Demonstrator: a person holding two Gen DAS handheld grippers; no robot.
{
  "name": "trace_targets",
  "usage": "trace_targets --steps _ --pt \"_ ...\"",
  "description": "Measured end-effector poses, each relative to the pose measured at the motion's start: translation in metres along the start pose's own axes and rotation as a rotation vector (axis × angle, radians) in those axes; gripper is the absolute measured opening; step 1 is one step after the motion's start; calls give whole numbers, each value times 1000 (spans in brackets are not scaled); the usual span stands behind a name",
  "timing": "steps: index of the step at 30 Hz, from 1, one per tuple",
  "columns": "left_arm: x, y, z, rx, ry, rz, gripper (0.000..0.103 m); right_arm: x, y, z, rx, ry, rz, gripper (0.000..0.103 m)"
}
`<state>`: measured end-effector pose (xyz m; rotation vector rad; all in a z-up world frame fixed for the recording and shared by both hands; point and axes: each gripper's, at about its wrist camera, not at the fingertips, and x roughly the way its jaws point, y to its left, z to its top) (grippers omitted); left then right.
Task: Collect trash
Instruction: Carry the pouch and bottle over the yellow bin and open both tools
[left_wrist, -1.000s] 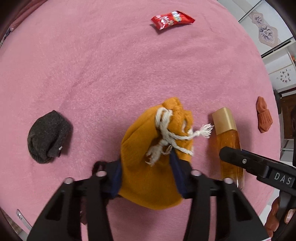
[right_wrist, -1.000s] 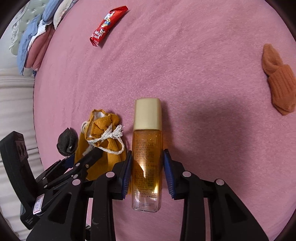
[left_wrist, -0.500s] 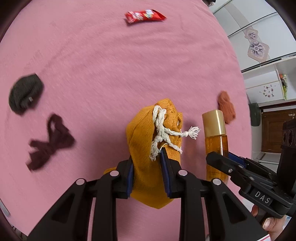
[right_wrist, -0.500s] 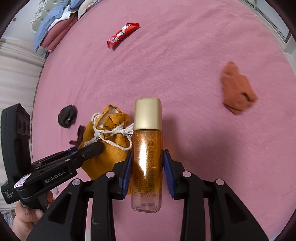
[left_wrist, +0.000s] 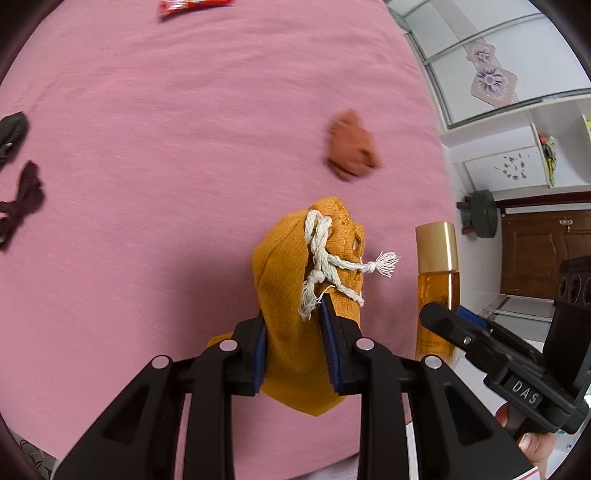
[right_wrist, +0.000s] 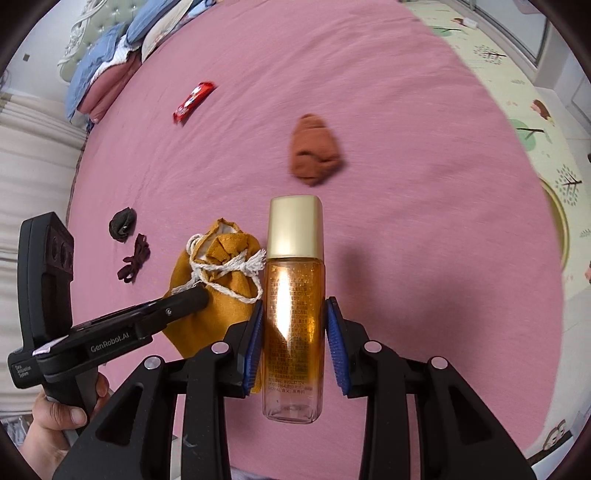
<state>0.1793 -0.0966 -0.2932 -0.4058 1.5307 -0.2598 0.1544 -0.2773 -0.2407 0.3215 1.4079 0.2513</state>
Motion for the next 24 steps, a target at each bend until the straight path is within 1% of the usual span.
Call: trace_targets --steps 5,10,11,16,21,24 --pt "17 -58 -12 53 18 -12 26 -33 -50 -9 31 -21 -5 32" --pt "40 -117 -17 98 53 -32 26 -61 -106 -14 85 -44 -11 32" --pt "47 -133 -17 116 58 -30 26 -65 -115 -14 95 -48 -15 32" --pt "71 -187 -17 170 94 -29 26 -87 -170 -15 156 -67 -32 32" --pt "93 -236 -14 234 120 -24 26 -107 -218 -12 222 -96 -39 32" --pt "108 -262 -12 251 139 -24 26 -116 -244 -11 252 -106 -46 32"
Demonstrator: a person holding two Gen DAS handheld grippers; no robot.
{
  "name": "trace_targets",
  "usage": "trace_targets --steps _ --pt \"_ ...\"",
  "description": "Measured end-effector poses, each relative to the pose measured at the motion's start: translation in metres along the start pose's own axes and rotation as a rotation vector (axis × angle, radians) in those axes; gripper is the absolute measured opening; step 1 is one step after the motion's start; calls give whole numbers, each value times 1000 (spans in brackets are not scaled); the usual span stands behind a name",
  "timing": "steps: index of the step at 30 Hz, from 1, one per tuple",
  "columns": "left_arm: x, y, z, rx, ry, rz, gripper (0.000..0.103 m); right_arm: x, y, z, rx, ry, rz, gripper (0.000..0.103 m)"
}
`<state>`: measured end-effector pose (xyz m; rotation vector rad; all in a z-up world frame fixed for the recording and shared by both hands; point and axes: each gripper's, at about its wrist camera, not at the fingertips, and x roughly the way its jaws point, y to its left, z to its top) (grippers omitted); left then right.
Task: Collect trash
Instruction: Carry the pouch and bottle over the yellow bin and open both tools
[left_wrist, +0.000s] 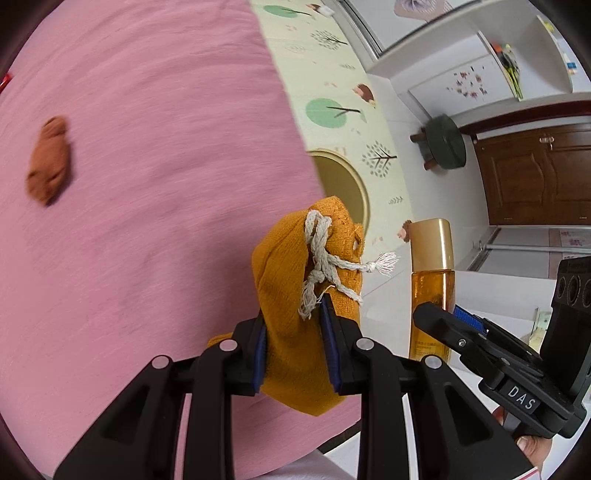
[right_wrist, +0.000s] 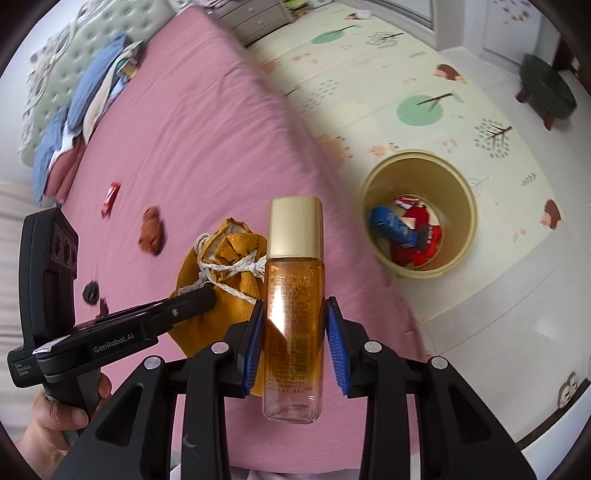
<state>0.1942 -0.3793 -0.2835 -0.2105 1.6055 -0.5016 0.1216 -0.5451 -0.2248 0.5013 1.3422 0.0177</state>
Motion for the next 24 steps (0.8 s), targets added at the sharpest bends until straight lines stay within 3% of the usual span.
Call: trace_targets --steps 11,14,15,16,19,24 --pt "52 -75 51 92 74 11 26 -7 -74 35 70 -19 -55 32" --pt "61 -98 67 132 77 -20 27 -11 -86 46 67 -40 -74 32" --pt "63 -104 71 140 77 -34 30 -14 -89 49 65 -53 -84 32" --pt "63 -112 76 149 67 -33 40 -17 -93 53 66 -67 -95 33" --pt "57 -124 89 153 3 4 79 -27 -107 63 68 -102 -143 36" --pt "53 -124 97 146 -2 24 80 -44 -117 73 91 -154 -148 40"
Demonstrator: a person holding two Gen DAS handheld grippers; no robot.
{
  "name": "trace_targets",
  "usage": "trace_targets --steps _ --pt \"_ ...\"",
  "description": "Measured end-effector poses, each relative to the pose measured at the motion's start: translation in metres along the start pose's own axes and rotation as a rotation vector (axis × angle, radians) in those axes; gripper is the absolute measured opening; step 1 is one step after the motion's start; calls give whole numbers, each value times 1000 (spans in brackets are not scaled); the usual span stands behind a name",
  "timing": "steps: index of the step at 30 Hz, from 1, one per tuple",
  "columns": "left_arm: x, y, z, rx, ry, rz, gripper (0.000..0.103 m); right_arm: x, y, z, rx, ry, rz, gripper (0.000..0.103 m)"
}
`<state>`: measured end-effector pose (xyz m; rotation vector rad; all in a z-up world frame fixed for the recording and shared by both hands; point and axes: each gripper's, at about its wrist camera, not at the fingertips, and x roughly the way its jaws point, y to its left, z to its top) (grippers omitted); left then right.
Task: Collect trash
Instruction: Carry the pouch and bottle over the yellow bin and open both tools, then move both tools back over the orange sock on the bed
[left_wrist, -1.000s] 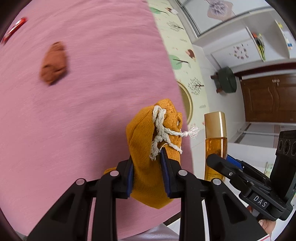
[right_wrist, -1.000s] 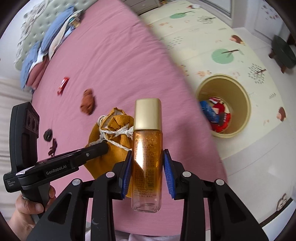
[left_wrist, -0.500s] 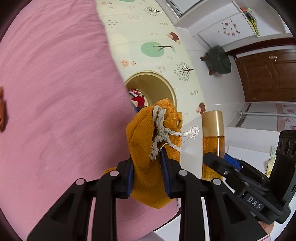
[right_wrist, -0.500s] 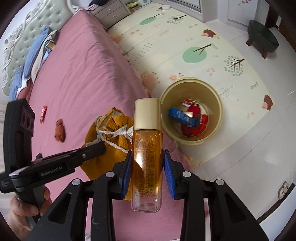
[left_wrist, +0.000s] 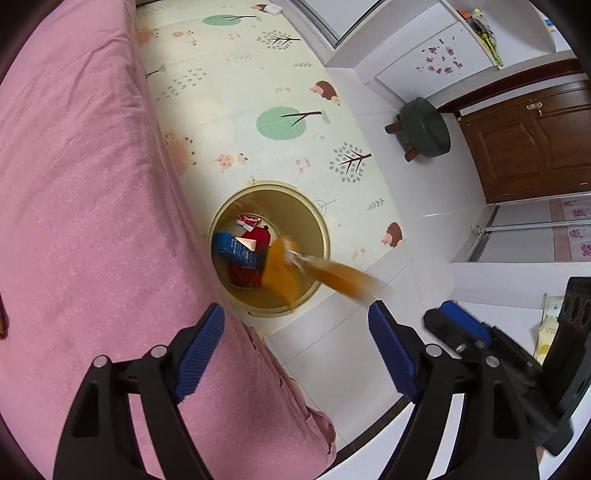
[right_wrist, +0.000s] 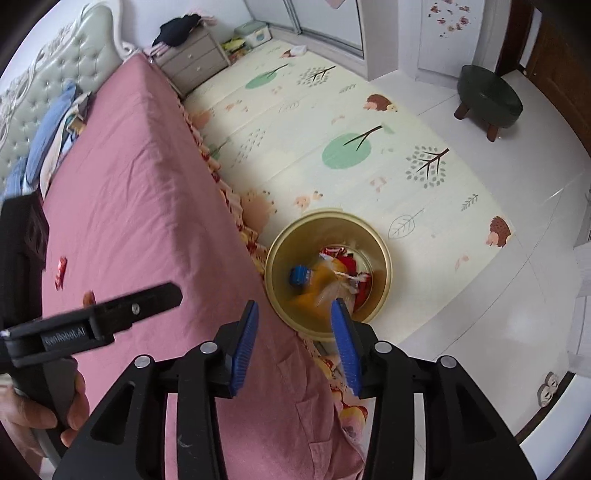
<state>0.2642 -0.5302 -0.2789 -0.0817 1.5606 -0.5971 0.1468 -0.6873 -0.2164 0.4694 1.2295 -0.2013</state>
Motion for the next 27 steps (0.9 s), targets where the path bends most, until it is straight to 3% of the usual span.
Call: trace_targets --steps 5,11,18,27 --pt "-12 2 -11 41 -18 27 80 -2 7 3 1 -3 29 40" --pt "-30 18 -30 36 -43 30 80 0 44 -7 -65 16 48 40" --pt "-68 71 -62 -53 -114 45 80 7 102 -26 -146 51 96 40" --pt "-115 166 -107 -220 -188 91 80 31 199 -52 -281 112 161 40"
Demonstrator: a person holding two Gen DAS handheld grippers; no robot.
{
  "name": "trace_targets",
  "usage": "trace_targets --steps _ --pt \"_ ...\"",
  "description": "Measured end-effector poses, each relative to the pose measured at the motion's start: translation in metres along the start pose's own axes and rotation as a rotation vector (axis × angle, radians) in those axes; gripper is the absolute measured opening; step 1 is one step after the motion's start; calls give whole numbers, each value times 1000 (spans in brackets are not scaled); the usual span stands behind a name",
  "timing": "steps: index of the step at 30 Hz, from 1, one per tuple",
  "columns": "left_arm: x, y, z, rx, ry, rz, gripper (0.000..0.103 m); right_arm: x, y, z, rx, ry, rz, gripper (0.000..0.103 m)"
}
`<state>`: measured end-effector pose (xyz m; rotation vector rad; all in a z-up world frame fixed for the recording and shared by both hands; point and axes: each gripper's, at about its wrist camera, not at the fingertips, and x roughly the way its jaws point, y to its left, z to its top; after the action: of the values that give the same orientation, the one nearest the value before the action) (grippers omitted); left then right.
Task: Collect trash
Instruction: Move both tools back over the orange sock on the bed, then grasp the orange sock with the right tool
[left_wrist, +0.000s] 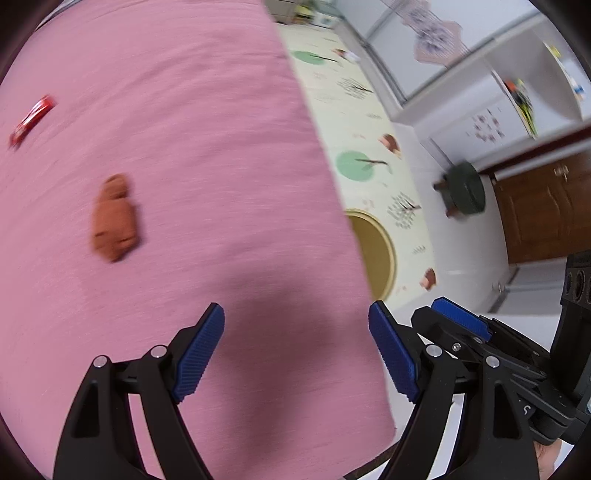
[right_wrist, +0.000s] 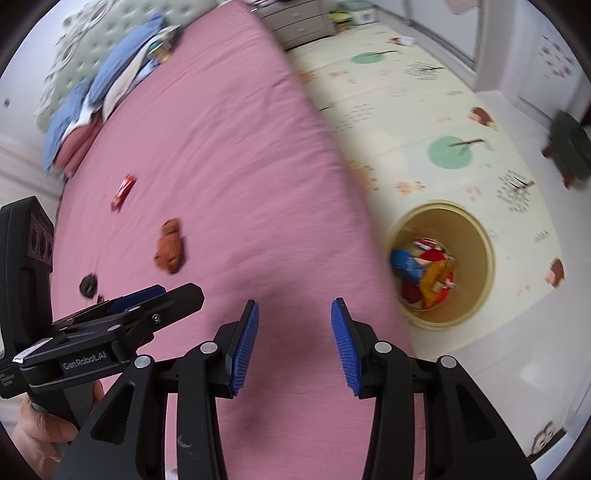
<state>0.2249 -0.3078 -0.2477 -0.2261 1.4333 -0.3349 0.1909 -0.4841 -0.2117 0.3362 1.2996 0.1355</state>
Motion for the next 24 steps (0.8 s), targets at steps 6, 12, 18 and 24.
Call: trace_targets --steps 6,12,18,24 --pt "-18 66 -7 -113 -28 22 80 28 60 3 -89 36 30 40" --pt "-32 128 -13 -220 -63 51 83 58 111 4 -146 75 52 43" --pt "-36 183 -16 -304 -104 91 85 90 145 10 -187 107 54 45" --pt "-29 230 -16 -363 -128 116 86 132 172 22 -214 132 44 49"
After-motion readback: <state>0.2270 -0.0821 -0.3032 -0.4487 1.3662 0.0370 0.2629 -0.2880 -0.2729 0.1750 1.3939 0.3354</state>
